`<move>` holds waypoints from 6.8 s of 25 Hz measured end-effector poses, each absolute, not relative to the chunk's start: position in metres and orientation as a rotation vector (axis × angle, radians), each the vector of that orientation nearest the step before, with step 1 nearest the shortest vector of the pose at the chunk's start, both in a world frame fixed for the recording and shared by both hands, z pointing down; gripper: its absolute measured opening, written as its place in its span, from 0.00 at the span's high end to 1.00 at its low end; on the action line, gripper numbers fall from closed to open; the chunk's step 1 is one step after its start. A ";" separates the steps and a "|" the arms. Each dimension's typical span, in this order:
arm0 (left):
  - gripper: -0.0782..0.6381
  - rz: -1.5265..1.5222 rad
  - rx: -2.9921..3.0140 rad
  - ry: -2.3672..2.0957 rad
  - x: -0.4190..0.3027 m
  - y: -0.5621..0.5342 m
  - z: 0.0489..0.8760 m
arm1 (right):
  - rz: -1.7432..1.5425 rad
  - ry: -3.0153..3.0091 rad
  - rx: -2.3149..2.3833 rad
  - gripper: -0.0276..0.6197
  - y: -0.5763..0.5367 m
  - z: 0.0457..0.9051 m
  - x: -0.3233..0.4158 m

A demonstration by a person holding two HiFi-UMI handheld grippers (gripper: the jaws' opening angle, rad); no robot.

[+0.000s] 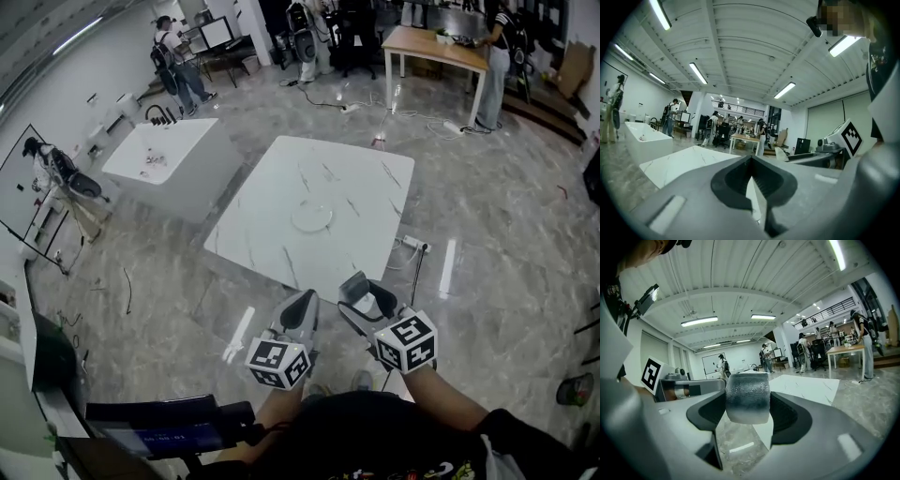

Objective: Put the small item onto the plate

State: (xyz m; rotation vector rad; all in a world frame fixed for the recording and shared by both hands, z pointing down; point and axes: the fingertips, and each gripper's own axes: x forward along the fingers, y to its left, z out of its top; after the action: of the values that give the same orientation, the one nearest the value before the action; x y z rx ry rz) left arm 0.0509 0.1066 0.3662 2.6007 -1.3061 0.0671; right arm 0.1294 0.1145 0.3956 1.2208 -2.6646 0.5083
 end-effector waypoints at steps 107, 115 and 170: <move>0.89 0.223 2.387 -1.207 -0.064 -0.258 0.505 | 0.500 -2.306 1.059 0.46 -0.258 0.547 0.031; 0.89 0.240 2.375 -1.219 -0.065 -0.265 0.517 | 0.503 -2.235 1.011 0.46 -0.280 0.592 0.031; 0.89 0.255 2.247 -1.218 -0.071 -0.301 0.585 | 0.590 -2.028 0.851 0.48 -0.330 0.698 0.008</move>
State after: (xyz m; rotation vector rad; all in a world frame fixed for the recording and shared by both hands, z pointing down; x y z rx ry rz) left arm -0.0708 -0.3013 0.5855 2.2468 -1.2181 0.2549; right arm 0.0077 -0.3295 0.6983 0.8508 -2.0282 0.5901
